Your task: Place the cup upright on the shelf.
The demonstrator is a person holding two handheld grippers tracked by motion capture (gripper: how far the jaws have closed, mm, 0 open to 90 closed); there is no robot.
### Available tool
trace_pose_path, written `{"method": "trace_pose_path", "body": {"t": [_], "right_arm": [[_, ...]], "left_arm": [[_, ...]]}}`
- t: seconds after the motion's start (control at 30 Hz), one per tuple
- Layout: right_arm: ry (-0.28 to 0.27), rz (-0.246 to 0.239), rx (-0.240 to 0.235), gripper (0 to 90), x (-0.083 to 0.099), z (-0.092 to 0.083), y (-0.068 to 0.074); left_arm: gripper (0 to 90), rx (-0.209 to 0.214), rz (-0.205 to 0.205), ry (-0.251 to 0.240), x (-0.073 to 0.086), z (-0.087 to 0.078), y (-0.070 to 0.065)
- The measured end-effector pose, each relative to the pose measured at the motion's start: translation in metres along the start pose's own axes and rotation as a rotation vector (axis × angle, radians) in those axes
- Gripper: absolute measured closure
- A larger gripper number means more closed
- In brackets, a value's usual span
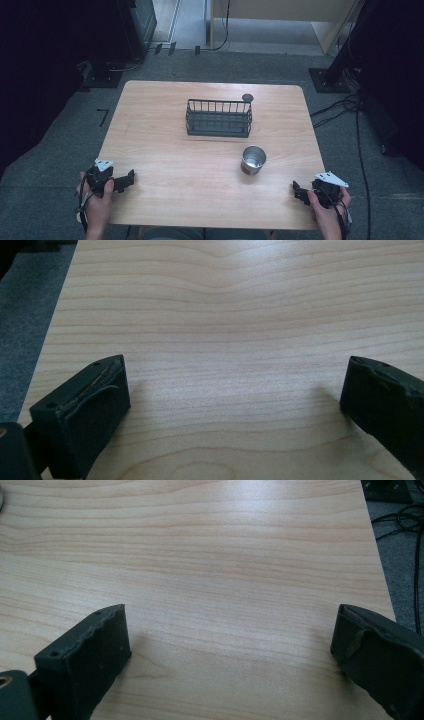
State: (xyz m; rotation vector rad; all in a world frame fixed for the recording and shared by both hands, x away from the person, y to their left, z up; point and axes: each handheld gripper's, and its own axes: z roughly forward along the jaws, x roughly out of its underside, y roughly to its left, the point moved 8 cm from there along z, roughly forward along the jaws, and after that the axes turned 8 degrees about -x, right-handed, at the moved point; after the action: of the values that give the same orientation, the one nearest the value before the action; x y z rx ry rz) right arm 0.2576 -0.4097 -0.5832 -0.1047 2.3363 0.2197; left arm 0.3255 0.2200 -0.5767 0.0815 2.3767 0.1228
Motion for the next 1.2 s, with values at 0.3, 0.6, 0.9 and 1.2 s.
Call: {"method": "trace_pose_path", "body": {"t": [0.3,0.6,0.9,1.2], "right_arm": [[0.001,0.053,0.033,0.0,0.0,-0.001,0.0],[-0.026,0.066,-0.003,0.2,-0.007,-0.005,0.014],[-0.052,0.039,-0.046,0.2,-0.022,-0.014,0.036],[-0.066,0.019,-0.088,0.2,-0.032,-0.016,0.058]], "left_arm": [[0.0,0.0,0.0,0.0,0.0,0.0,0.0],[0.0,0.0,0.001,0.0,0.0,0.0,0.0],[0.0,0.0,0.0,0.0,0.0,0.0,0.0],[0.0,0.0,-0.003,-0.001,0.0,0.0,0.0]]}}
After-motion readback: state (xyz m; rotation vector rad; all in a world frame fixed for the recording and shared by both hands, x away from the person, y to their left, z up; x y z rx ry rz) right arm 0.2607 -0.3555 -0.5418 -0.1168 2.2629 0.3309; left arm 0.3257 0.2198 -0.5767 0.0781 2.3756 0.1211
